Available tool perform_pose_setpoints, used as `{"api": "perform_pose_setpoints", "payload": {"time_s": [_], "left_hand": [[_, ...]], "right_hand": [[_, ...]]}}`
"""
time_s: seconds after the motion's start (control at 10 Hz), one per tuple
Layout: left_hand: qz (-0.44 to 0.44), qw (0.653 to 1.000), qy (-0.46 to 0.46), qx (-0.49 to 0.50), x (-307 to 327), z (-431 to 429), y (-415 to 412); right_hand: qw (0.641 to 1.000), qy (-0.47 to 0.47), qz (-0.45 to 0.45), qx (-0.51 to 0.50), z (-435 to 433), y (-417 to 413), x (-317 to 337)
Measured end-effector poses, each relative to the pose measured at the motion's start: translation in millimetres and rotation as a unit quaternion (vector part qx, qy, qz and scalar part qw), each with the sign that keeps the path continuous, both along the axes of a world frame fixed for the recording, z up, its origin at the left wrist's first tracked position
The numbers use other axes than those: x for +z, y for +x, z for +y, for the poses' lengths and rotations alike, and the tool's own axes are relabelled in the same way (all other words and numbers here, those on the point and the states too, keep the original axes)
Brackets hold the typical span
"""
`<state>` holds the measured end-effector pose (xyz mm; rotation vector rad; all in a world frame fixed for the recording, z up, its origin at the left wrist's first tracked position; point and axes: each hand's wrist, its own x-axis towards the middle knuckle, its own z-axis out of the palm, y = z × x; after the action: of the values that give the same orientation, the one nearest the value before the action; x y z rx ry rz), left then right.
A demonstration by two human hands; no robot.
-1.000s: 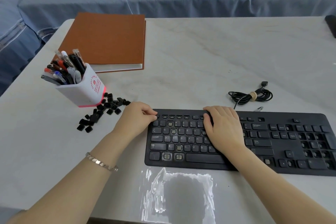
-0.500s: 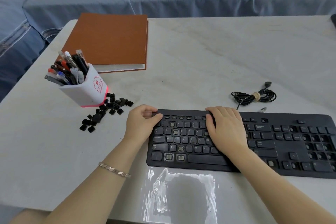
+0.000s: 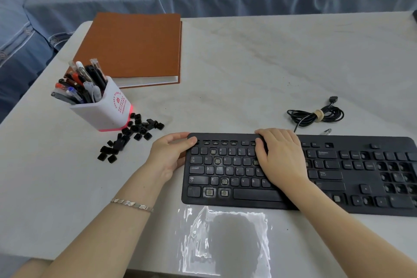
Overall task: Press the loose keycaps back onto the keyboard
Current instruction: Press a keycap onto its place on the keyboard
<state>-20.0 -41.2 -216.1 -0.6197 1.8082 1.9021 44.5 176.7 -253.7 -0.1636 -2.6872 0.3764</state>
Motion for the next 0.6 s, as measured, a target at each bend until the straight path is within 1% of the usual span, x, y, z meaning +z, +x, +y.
{"api": "perform_pose_setpoints", "payload": {"time_s": [0.2, 0.3, 0.4, 0.6], "left_hand": [[-0.039, 0.998, 0.029, -0.032, 0.7, -4.4, -8.2], [-0.039, 0.998, 0.01, -0.051, 0.1, -2.9, -10.6], [-0.038, 0.998, 0.004, -0.047, 0.7, -2.7, -10.7], [0.04, 0.993, -0.09, -0.06, 2.9, 2.2, -7.3]], "right_hand": [[1.0, -0.001, -0.003, -0.001, -0.5, -0.9, -0.2], [1.0, -0.001, -0.011, 0.001, -0.1, -0.4, -0.4], [1.0, 0.001, -0.009, 0.0, 0.5, 0.4, -0.1], [1.0, -0.004, -0.011, 0.0, 0.3, -0.4, -0.8]]}}
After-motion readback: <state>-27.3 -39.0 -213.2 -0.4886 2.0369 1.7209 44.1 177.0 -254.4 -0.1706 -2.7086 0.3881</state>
